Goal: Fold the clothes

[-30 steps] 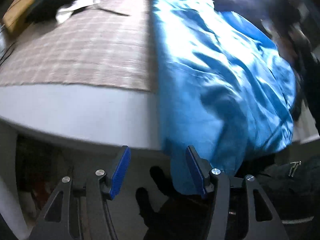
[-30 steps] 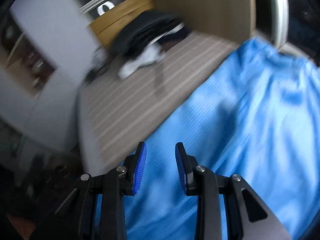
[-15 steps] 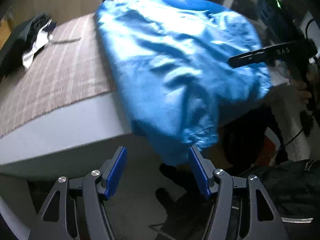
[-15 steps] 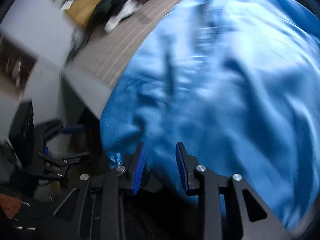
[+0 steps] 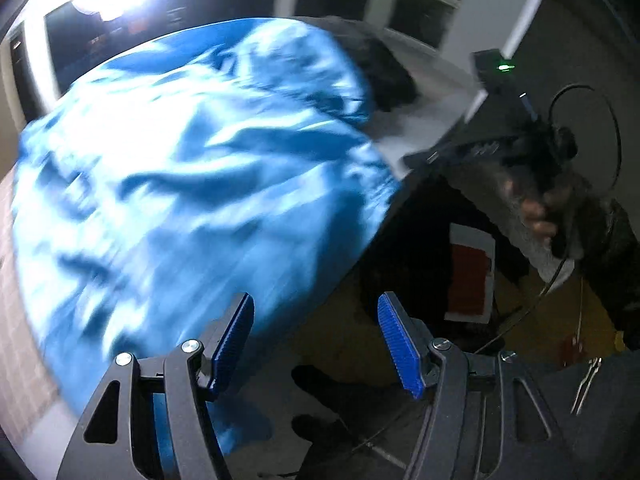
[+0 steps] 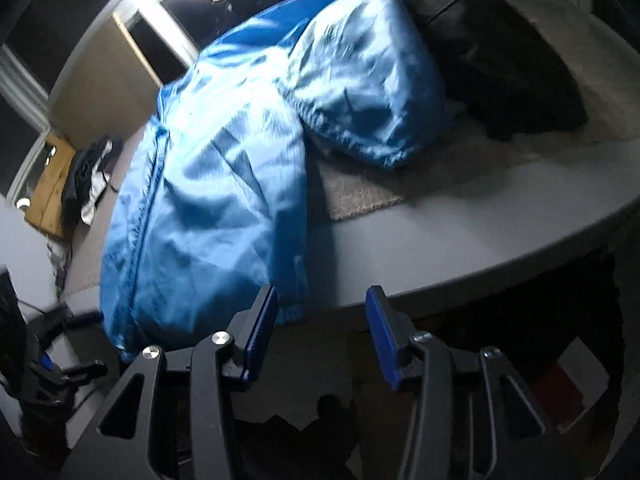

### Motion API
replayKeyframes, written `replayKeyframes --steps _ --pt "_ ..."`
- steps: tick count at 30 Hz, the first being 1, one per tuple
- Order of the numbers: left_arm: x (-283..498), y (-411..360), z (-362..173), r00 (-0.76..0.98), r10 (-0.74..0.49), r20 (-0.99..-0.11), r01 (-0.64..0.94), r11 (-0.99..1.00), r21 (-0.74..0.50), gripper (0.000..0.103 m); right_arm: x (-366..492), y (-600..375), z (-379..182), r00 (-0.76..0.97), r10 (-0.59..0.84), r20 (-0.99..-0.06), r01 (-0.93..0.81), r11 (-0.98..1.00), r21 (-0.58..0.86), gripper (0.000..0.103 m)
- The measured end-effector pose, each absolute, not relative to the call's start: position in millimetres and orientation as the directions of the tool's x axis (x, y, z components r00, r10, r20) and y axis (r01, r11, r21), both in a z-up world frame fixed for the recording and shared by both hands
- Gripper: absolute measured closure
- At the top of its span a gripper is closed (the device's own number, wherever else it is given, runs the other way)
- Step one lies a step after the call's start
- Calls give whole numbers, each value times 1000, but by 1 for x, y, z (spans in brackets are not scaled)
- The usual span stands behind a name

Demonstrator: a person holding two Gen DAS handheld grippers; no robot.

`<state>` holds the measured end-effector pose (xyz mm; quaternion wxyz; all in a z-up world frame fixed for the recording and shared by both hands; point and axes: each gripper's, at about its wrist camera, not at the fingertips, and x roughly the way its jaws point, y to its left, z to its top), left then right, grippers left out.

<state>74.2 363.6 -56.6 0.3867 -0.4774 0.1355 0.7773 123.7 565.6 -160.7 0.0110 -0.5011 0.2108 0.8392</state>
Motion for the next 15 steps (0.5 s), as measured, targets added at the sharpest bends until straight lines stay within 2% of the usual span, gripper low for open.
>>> replayKeyframes --steps 3,9,11,13,15 --pt "63 401 -56 -218 460 -861 -776 -616 -133 41 114 562 -173 -492 -195 -849 -180 -931 318 57" --pt "39 455 -53 -195 478 -856 -811 -570 -134 39 103 591 -157 -522 -294 -800 -135 -898 418 59" --pt "28 476 -57 -198 481 -854 -803 -579 -140 37 96 609 -146 -551 -287 -784 -150 -890 432 54" --pt "15 493 -66 -188 474 -860 -788 -596 -156 35 84 638 -131 -595 -195 -780 -208 -900 383 44" --pt "4 508 -77 -160 470 -868 -773 -606 -186 35 64 655 -131 -584 -139 -799 -236 -914 331 42"
